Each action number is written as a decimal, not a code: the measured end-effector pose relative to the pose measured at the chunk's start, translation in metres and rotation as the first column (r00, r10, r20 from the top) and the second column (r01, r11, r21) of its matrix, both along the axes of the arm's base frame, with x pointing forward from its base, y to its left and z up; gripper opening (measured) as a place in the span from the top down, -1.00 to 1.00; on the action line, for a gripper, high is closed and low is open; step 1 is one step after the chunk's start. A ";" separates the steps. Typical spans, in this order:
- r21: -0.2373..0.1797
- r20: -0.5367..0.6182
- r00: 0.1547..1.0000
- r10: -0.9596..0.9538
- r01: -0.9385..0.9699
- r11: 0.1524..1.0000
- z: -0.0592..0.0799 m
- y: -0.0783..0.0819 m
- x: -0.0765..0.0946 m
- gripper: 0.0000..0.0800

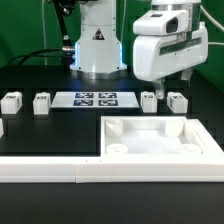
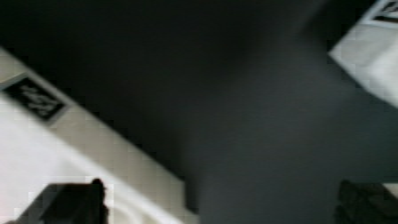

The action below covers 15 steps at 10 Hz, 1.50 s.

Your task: Assemble square table

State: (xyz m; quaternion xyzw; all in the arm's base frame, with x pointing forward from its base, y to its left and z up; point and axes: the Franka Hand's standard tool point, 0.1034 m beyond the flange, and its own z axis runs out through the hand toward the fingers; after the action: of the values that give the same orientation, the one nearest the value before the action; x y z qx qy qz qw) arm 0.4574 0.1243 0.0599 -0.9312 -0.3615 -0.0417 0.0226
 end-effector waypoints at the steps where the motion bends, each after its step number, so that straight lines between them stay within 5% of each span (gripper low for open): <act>1: 0.008 -0.012 0.993 -0.117 0.118 0.993 -0.001 -0.001 -0.001 -0.62; 3: 0.016 -0.025 0.971 -0.236 0.237 0.971 -0.002 0.004 -0.002 -0.62; 6: 0.007 -0.106 0.792 -0.601 0.605 0.796 -0.012 0.061 -0.029 -0.62; 9: -0.005 -0.117 0.808 -0.577 0.581 0.814 -0.013 0.060 -0.029 -0.62; 10: -0.037 -0.140 0.805 -0.577 0.578 0.815 -0.014 0.058 -0.034 -0.62; 12: -0.245 -0.291 0.716 -0.635 0.586 0.773 -0.016 0.058 -0.054 -0.62; 15: -0.412 -0.439 0.633 -0.638 0.489 0.768 -0.023 0.052 -0.065 -0.62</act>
Offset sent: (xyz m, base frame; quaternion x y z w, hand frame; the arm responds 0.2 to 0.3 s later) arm -0.0085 0.0288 -0.0166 -0.0053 -0.0581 0.3409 0.9383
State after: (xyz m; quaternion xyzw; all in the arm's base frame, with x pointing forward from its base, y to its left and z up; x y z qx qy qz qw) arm 0.3928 0.1762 0.0370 -0.9617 -0.0285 0.2724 -0.0073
